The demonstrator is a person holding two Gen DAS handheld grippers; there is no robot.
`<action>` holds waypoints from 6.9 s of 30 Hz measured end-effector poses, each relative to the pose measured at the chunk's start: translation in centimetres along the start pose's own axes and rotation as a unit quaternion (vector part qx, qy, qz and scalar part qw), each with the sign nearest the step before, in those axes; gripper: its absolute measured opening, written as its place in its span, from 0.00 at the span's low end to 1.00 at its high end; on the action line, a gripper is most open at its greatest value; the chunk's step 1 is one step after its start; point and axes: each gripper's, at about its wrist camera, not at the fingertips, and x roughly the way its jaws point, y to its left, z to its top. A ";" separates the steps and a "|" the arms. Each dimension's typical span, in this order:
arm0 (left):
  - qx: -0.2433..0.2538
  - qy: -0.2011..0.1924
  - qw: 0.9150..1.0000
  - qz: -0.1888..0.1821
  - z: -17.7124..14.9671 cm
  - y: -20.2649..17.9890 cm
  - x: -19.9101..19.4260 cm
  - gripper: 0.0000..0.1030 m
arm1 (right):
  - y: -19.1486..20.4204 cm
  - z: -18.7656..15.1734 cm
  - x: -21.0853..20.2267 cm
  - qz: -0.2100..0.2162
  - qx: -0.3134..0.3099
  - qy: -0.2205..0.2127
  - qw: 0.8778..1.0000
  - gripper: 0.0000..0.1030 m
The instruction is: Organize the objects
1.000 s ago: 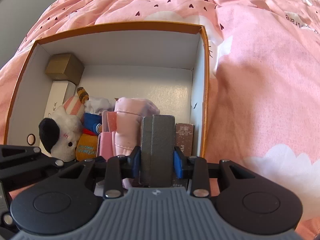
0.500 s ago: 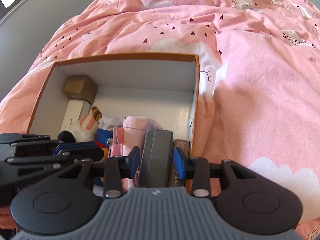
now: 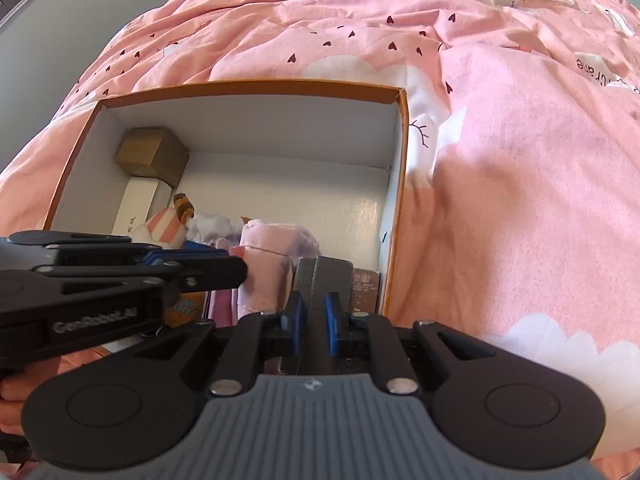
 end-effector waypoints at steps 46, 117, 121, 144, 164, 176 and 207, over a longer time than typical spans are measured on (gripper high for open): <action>0.049 0.095 0.983 0.151 -10.7 2.5 -9.5 0.11 | 10.7 -11.9 -1.2 0.099 -0.017 0.006 0.995 0.32; -0.066 0.073 0.982 0.159 -12.6 6.7 -2.6 0.67 | 7.7 -12.4 4.1 0.005 -0.024 0.042 0.999 0.45; -0.055 0.076 0.981 0.170 -12.7 6.1 -1.9 0.68 | 6.8 -12.3 4.1 0.018 -0.014 0.044 0.999 0.44; -0.005 0.081 0.983 0.163 -12.6 4.7 -3.8 0.59 | 4.2 -12.1 2.1 0.049 0.007 0.048 0.998 0.43; 0.077 -0.016 0.996 0.035 -3.9 -0.9 -12.3 0.59 | 5.2 -6.6 -8.5 0.092 -0.015 -0.105 0.990 0.43; 0.122 -0.052 0.989 0.072 4.1 0.0 -7.9 0.59 | 3.4 1.9 -6.4 0.055 -0.029 -0.140 0.988 0.43; 0.029 0.045 0.993 0.103 6.1 6.7 2.9 0.61 | 3.3 6.3 6.9 -0.044 -0.134 -0.003 0.990 0.45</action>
